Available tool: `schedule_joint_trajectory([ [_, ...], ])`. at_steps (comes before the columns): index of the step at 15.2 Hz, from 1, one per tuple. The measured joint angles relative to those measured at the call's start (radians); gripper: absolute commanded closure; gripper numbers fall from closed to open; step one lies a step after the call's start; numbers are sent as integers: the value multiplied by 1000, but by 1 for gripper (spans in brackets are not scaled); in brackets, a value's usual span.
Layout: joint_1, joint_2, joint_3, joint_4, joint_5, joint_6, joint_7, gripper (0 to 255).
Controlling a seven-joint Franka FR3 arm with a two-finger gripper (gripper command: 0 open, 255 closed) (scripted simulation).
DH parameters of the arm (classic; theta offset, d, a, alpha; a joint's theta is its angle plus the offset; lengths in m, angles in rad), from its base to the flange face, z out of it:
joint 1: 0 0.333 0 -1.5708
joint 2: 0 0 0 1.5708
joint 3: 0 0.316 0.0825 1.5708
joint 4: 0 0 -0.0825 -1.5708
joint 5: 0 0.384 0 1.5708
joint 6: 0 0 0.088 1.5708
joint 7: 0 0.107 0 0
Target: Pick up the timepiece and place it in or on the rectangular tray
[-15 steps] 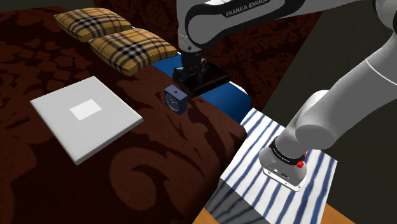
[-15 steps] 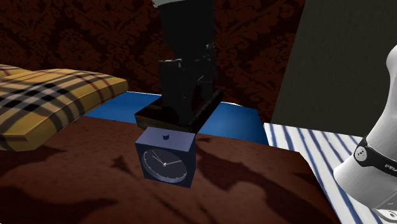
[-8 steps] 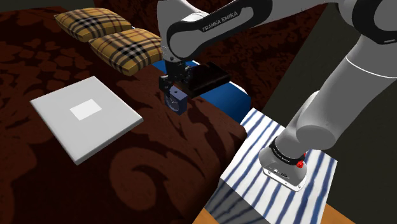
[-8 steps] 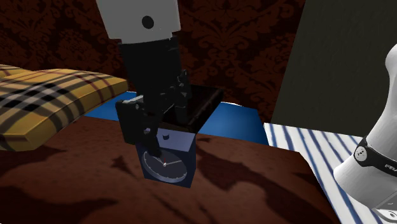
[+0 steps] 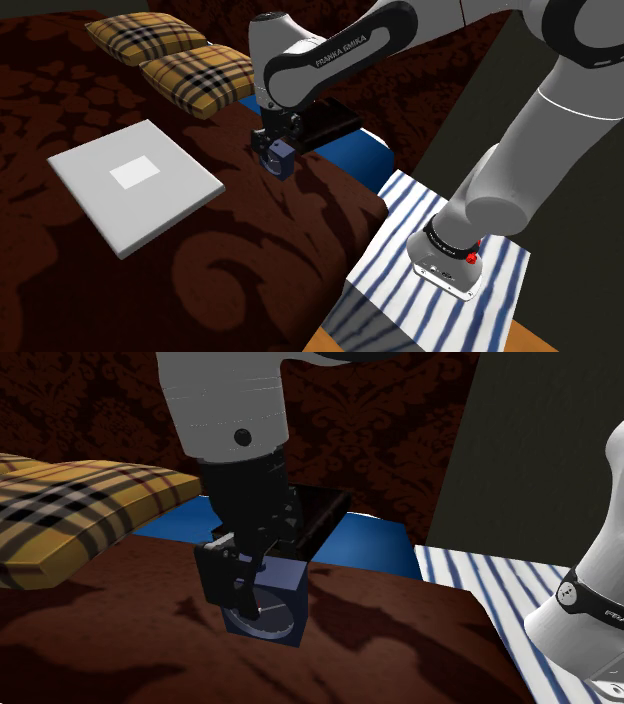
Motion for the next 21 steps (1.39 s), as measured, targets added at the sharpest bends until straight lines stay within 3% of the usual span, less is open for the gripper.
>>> schedule_joint_trajectory([
  [4, 0, 0, 0, -1, 0, 1, 0, 0],
  [5, 0, 0, 0, -1, 0, 1, 0, 255],
  [15, 1, 0, 1, 0, 0, 1, 0, 255],
  [21, -2, -37, 0, 29, 12, -65, -8, 255],
])
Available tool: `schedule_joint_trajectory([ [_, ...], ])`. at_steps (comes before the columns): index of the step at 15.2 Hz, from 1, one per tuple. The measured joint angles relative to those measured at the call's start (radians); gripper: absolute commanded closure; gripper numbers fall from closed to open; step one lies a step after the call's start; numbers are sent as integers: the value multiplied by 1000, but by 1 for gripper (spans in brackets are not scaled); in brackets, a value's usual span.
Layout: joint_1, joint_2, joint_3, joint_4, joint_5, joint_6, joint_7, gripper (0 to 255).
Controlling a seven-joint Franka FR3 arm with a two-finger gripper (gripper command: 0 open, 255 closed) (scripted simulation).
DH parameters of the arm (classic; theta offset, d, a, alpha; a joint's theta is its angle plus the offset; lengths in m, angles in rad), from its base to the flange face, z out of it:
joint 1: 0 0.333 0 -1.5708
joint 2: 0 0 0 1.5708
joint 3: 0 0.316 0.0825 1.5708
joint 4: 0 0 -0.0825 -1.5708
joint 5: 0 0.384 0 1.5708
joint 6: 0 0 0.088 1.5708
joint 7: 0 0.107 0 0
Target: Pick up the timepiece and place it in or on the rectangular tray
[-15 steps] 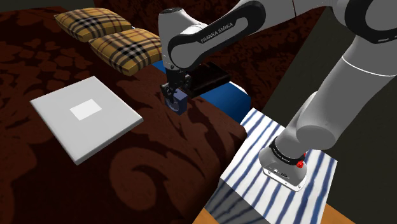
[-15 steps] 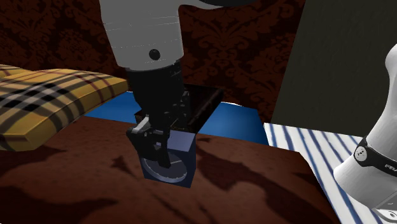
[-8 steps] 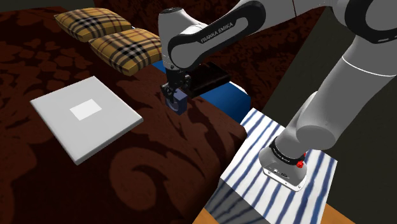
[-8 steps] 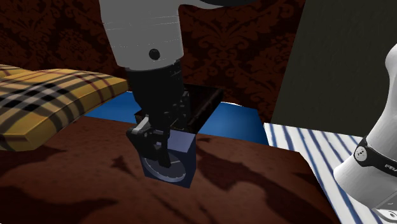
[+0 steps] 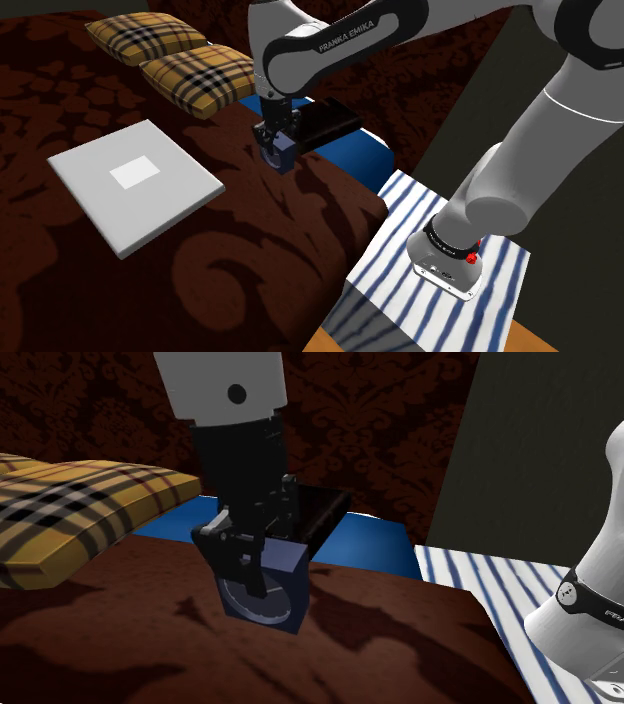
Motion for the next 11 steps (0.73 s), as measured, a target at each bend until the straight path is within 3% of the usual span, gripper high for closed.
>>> schedule_joint_trajectory([
  [11, -2, -63, -2, 81, 17, -142, -11, 255],
])
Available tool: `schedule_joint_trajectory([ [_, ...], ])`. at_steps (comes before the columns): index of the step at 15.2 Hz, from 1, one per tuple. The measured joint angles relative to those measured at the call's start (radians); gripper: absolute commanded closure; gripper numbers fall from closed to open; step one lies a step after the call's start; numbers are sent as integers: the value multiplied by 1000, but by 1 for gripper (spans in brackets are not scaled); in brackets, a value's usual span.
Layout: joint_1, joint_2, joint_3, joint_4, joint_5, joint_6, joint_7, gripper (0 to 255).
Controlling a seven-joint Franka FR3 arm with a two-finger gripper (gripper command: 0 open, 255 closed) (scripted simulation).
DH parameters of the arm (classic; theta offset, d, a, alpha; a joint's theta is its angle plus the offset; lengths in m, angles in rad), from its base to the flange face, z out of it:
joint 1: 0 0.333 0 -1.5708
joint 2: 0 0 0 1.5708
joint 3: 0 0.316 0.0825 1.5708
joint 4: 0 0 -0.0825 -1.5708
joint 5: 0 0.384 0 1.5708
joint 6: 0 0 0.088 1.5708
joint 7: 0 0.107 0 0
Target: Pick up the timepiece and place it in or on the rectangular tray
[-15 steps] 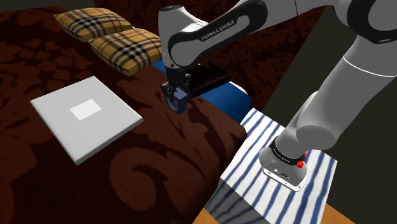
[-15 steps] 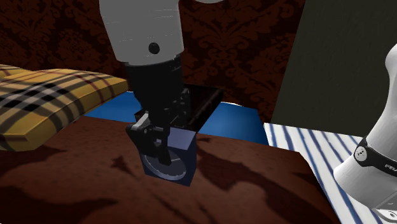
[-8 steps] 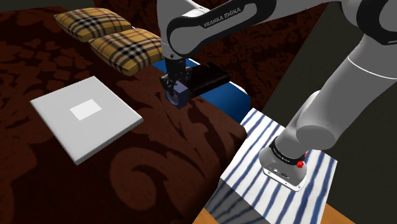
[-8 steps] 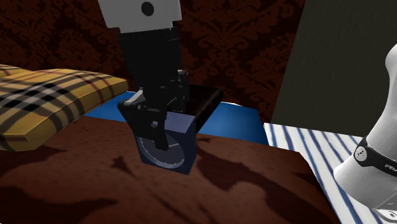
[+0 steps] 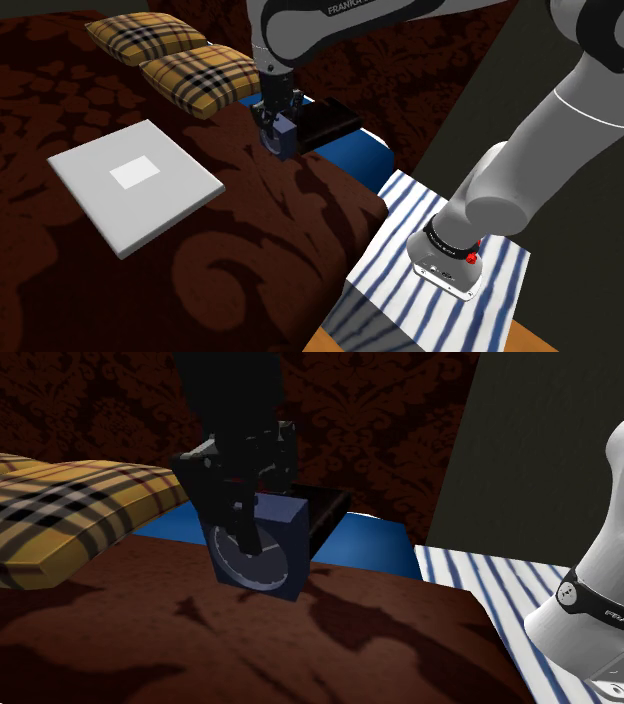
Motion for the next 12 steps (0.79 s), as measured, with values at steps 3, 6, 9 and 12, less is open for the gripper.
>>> schedule_joint_trajectory([
  [3, -2, -11, -2, 30, 2, -41, -4, 255],
  [6, -2, -20, -2, 56, 5, -75, -4, 255],
  [9, -26, -31, -29, 65, 1, -97, -52, 255],
  [12, -60, -43, -67, 60, -5, -104, -121, 255],
])
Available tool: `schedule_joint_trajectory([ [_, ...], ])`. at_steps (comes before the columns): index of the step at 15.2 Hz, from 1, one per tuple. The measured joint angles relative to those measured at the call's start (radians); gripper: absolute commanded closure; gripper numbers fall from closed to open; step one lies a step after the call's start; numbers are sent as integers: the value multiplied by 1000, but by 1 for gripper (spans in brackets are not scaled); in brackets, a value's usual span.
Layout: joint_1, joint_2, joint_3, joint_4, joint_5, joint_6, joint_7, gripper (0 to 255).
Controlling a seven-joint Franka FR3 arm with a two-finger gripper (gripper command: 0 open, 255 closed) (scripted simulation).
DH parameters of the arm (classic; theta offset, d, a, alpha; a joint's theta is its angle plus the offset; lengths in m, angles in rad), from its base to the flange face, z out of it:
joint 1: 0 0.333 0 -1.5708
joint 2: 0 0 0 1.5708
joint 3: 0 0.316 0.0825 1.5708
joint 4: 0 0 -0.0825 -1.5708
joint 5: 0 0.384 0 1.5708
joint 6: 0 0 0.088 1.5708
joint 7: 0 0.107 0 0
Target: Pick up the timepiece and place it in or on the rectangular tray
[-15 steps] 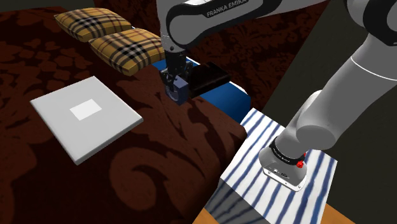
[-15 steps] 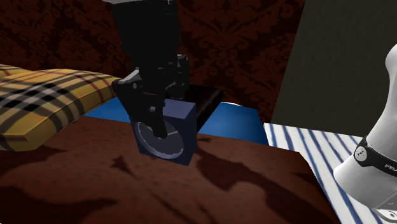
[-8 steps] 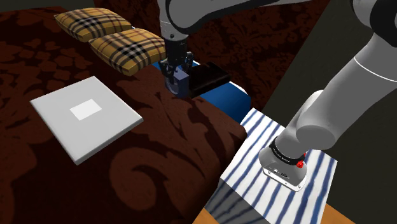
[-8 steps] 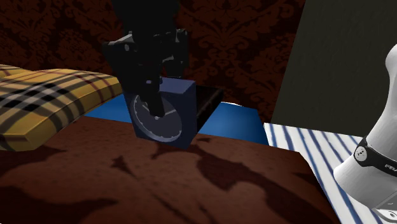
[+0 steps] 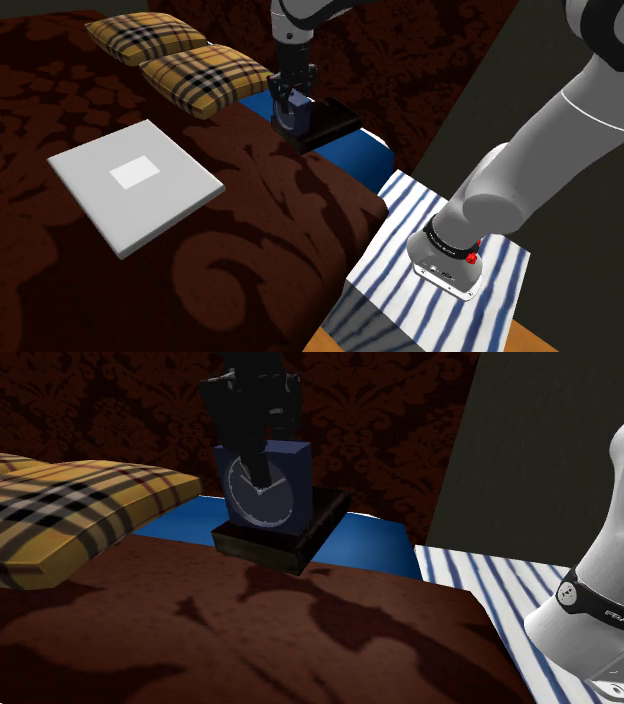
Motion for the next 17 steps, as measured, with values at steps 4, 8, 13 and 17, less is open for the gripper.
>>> schedule_joint_trajectory([
  [4, -43, -5, -49, 11, -12, -16, -88, 255],
  [8, -90, 24, -100, 54, -28, -31, -180, 255],
  [13, -146, 59, -160, 112, -43, -53, -293, 255],
  [17, -168, 88, -182, 130, -49, -41, -335, 255],
])
